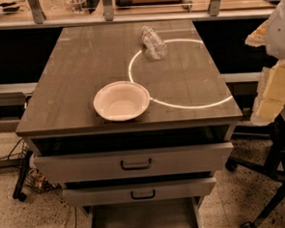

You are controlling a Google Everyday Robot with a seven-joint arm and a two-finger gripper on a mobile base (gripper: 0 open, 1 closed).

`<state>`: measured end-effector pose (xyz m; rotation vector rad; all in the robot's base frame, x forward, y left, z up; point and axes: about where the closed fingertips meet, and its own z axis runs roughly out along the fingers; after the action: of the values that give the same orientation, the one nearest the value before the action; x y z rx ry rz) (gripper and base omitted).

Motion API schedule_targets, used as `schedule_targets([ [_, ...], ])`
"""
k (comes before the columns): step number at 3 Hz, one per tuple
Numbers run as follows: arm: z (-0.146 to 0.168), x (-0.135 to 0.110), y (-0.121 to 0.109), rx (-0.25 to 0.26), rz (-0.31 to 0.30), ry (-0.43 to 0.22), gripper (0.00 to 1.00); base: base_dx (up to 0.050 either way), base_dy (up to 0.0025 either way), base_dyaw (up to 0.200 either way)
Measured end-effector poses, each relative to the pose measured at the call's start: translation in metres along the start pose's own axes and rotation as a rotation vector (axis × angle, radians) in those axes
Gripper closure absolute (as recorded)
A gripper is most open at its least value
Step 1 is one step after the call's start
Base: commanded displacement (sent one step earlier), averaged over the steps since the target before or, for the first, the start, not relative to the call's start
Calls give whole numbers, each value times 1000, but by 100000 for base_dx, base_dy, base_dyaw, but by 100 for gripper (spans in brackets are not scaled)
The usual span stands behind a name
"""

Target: Pick 7up can from bottom drawer and place on counter

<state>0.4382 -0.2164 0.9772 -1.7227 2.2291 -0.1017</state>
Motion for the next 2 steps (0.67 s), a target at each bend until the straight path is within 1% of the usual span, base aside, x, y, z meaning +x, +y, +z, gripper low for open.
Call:
schedule_targets([
  [1, 0, 0, 0, 0, 0, 0, 0, 0, 0, 0],
  [2, 15, 34, 9, -8, 5, -68, 0, 0, 0, 0],
])
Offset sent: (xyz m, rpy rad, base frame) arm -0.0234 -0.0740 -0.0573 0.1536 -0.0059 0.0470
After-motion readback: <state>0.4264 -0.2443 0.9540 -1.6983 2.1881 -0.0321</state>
